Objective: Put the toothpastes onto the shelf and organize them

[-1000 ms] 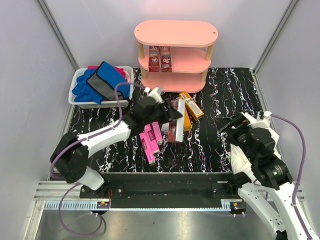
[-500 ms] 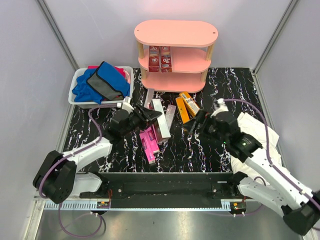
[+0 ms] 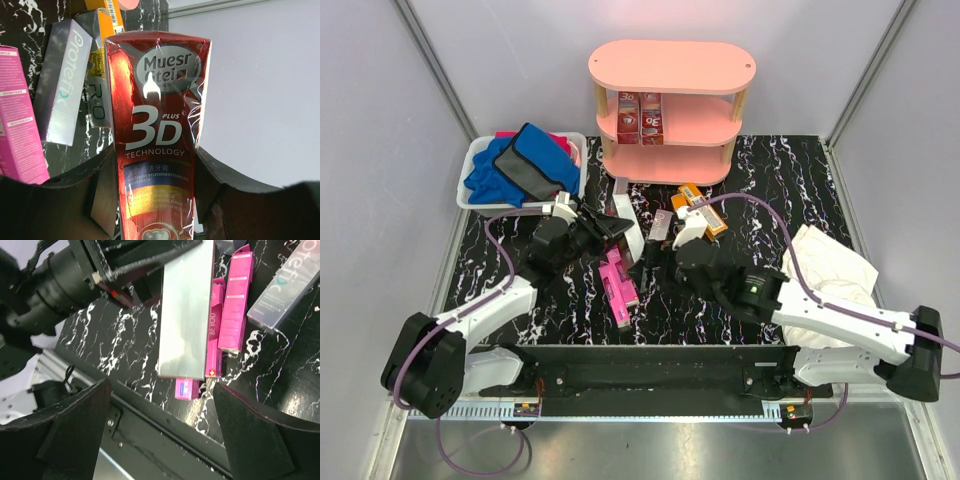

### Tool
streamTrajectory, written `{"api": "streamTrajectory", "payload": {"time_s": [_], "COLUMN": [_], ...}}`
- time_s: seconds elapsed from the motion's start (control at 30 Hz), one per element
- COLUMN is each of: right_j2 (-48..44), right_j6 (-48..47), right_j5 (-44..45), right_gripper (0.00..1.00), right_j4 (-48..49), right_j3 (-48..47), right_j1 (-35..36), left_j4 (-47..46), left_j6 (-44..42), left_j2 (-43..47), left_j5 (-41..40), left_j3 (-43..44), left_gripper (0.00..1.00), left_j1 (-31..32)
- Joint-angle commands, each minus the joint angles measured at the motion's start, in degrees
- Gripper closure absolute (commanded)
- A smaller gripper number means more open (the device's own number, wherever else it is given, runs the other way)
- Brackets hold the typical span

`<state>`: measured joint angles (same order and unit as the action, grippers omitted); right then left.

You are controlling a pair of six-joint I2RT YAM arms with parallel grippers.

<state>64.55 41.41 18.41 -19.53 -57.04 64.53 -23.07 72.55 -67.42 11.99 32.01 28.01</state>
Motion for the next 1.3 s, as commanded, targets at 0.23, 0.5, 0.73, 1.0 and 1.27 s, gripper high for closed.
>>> {"api": "streamTrajectory", "payload": {"time_s": [0.23, 0.5, 0.73, 1.0, 1.27], "right_j2": [11.20, 9.10, 7.26, 3.65, 2.69], "right_j6": [0.87, -0.36, -2.38, -1.86, -0.98], "right_j5": [14.27, 14.73, 12.44, 14.01, 14.37], "right_gripper": [0.32, 0.45, 0.72, 0.80, 0.81], "right_j4": [0.12, 6.84, 9.42, 7.58, 4.41], "right_j3": [-6.68, -2.74, -0.71, -0.09, -2.11], "right_j1": [2.53, 2.53, 2.53, 2.53, 2.35], "left_j4": [-4.26, -6.02, -7.95, -0.85, 16.55], "left_j6": [0.22, 1.01, 1.54, -4.17, -16.46], "left_j2": [3.08, 2.56, 2.29, 3.34, 5.80], "left_j5": [0.58, 1.98, 2.95, 3.30, -0.56], "left_j3": [1.30, 1.39, 0.78, 4.19, 11.31], "left_gripper": [0.48, 0.47, 0.40, 0.02, 0.01], "left_j1": [-1.11, -1.20, -1.20, -1.20, -1.20]}}
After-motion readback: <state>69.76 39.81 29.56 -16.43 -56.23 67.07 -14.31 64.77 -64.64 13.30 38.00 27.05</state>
